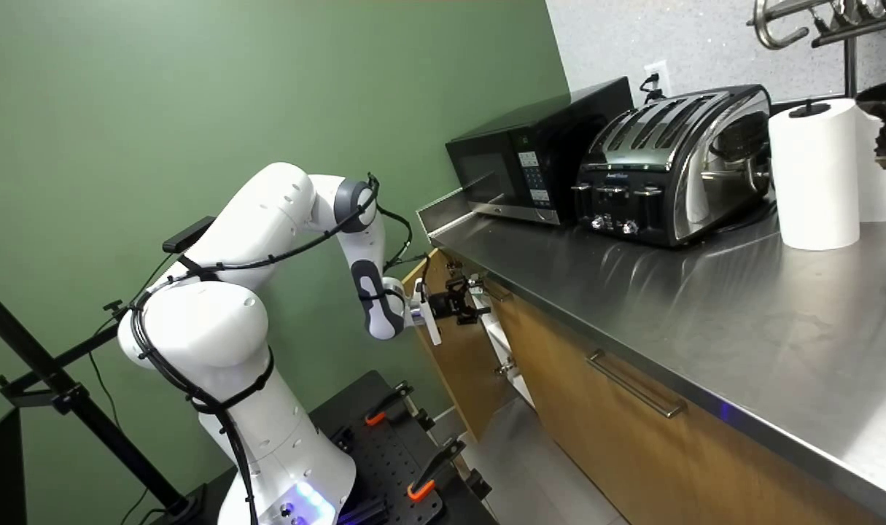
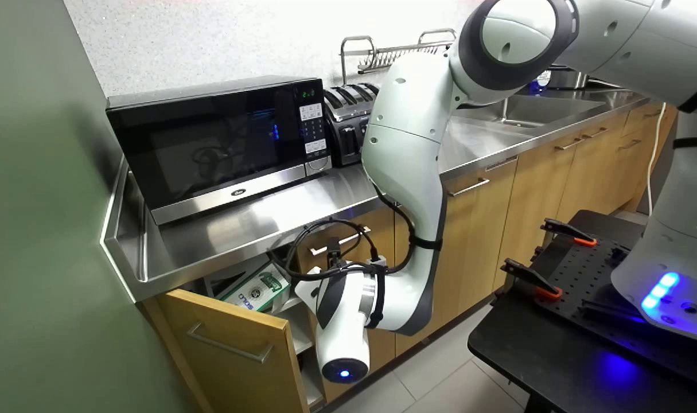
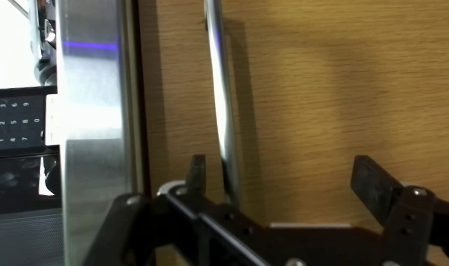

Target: Open the right door of the cabinet on the left

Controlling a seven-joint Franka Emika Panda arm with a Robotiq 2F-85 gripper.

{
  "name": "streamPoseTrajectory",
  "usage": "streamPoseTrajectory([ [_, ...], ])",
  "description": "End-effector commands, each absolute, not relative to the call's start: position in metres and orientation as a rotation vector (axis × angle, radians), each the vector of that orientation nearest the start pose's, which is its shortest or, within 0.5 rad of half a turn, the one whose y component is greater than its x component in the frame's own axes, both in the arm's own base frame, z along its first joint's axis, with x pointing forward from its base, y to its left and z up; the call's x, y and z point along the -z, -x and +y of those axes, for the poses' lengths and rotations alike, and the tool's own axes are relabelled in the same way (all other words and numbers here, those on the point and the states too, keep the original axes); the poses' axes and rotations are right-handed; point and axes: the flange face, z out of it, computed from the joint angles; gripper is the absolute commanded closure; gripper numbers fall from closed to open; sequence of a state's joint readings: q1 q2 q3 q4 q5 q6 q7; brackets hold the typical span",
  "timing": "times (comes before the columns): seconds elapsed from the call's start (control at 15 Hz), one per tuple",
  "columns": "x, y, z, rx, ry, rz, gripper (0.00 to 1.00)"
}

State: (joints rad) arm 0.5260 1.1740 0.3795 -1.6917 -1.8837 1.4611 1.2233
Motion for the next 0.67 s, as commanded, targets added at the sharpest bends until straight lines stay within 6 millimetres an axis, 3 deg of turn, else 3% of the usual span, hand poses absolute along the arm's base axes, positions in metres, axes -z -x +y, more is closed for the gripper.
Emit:
streamPoseTrajectory([
  [0.0, 0.02, -0.4449, 0.3742, -0.74, -1.573, 0.757, 0.03],
  [0.13, 0.0182, -0.4499, 0.3751, -0.743, -1.564, 0.751, 0.27],
  [0.27, 0.0169, -0.4534, 0.3764, -0.748, -1.558, 0.748, 0.39],
  [0.6, 0.0153, -0.4524, 0.3808, -0.756, -1.55, 0.754, 0.79],
])
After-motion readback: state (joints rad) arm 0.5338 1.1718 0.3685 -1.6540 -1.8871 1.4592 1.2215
